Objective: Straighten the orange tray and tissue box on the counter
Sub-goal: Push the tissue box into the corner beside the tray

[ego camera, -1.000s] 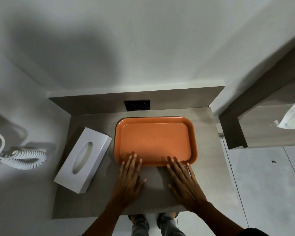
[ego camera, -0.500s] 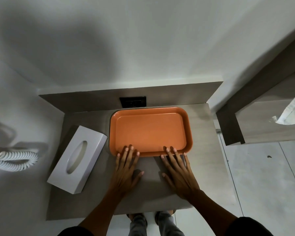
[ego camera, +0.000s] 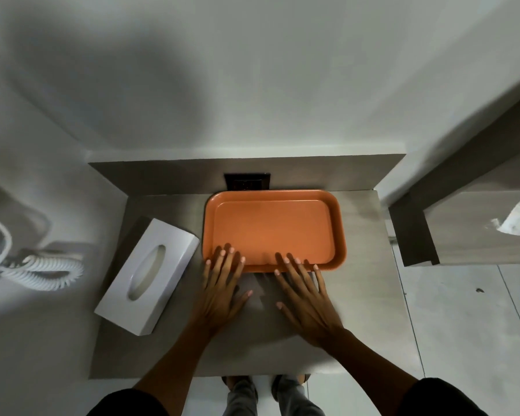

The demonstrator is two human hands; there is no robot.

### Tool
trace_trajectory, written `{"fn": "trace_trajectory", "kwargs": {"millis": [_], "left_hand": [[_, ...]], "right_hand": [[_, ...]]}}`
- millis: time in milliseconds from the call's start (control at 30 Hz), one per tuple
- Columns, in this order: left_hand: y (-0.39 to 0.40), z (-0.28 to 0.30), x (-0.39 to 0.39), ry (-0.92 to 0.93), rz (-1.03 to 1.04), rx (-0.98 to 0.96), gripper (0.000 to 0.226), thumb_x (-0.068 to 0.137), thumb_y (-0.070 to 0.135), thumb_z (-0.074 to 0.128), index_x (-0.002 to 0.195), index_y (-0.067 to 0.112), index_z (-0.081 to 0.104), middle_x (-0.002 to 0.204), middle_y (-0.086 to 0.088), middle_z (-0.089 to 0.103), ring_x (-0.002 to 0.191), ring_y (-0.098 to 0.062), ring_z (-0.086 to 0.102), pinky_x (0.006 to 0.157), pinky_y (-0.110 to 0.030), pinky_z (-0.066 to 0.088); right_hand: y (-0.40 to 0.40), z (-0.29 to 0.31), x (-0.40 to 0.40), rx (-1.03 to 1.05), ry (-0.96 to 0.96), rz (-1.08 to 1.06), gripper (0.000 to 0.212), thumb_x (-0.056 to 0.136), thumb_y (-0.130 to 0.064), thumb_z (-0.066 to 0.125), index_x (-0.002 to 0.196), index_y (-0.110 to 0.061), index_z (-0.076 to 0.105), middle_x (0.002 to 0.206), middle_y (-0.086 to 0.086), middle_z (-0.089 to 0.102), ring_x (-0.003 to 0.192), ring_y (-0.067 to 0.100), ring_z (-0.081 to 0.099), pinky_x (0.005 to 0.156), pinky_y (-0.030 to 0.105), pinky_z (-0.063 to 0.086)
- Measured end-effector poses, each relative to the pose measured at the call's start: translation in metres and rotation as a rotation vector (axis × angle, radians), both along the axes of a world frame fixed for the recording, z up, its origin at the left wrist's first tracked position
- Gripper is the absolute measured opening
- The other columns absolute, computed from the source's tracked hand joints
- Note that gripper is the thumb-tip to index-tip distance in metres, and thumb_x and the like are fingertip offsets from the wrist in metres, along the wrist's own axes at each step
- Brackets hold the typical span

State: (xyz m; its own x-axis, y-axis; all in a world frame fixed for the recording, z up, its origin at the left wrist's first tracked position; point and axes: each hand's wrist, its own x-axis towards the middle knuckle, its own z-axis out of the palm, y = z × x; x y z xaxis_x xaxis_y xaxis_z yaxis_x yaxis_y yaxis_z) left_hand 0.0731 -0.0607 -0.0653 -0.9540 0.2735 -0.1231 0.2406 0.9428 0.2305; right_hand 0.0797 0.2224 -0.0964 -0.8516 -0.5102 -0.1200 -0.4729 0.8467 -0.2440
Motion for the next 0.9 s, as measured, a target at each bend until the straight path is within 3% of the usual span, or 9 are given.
{"fn": "trace_trajectory", "kwargs": {"millis": [133,233,367,467,600,733,900], "left_hand": [[-0.029,0.021,-0.003,0.06,0.153,-0.012,0.08,0.1,0.058,0.052,0.161,0.007,0.046,0.172,-0.023,0.036,0.161,-0.044,0.034,0.127,-0.07,0.033],[-0.064,0.038,0.002,0.065,0.289,-0.101,0.08,0.103,0.059,0.05,0.165,0.01,0.038,0.175,-0.02,0.029,0.164,-0.041,0.029,0.131,-0.064,0.03],[-0.115,0.047,0.01,0.001,0.495,-0.1,0.082,0.105,0.063,0.027,0.17,0.014,0.023,0.18,-0.017,0.016,0.168,-0.037,0.019,0.136,-0.058,0.022],[-0.142,0.041,0.016,-0.022,0.581,0.002,0.093,0.1,0.069,0.043,0.171,0.014,0.017,0.182,-0.014,0.011,0.169,-0.036,0.014,0.137,-0.057,0.015],[-0.166,0.022,0.032,0.043,0.569,0.065,0.118,0.081,0.086,0.053,0.167,0.007,0.033,0.175,-0.023,0.031,0.161,-0.045,0.032,0.129,-0.064,0.032],[-0.177,0.005,0.045,0.001,0.559,0.02,0.121,0.078,0.093,0.05,0.17,0.018,0.027,0.175,-0.016,0.031,0.157,-0.042,0.037,0.122,-0.062,0.039],[-0.169,0.001,0.037,-0.032,0.695,0.043,0.124,0.067,0.092,0.061,0.17,0.032,0.025,0.163,-0.015,0.038,0.145,-0.041,0.042,0.114,-0.061,0.045]], "right_hand": [[-0.047,0.012,-0.015,-0.097,0.026,0.105,0.078,0.117,-0.051,0.043,0.18,-0.019,0.011,0.19,0.011,-0.002,0.177,0.034,-0.001,0.14,0.066,0.009],[-0.091,0.019,-0.023,-0.167,0.027,0.175,0.075,0.118,-0.05,0.043,0.179,-0.016,0.018,0.19,0.011,0.004,0.177,0.033,0.002,0.142,0.063,0.011],[-0.149,0.021,-0.019,-0.205,0.022,0.238,0.072,0.119,-0.054,0.03,0.179,-0.015,0.021,0.189,0.01,0.008,0.177,0.03,0.004,0.142,0.06,0.012],[-0.176,0.008,-0.007,-0.246,0.03,0.258,0.07,0.118,-0.05,0.037,0.177,-0.013,0.027,0.188,0.013,0.016,0.177,0.032,0.01,0.142,0.058,0.012],[-0.204,-0.014,0.006,-0.237,-0.01,0.263,0.077,0.114,-0.044,0.054,0.177,-0.011,0.026,0.189,0.012,0.014,0.177,0.033,0.009,0.139,0.056,0.015],[-0.221,-0.03,0.017,-0.186,-0.009,0.198,0.082,0.105,-0.048,0.065,0.173,-0.011,0.039,0.184,0.013,0.022,0.171,0.039,0.029,0.135,0.051,0.02],[-0.224,-0.044,0.013,-0.164,0.017,0.192,0.091,0.104,-0.061,0.06,0.177,-0.015,0.03,0.188,0.008,0.015,0.176,0.028,0.004,0.143,0.044,-0.005]]}}
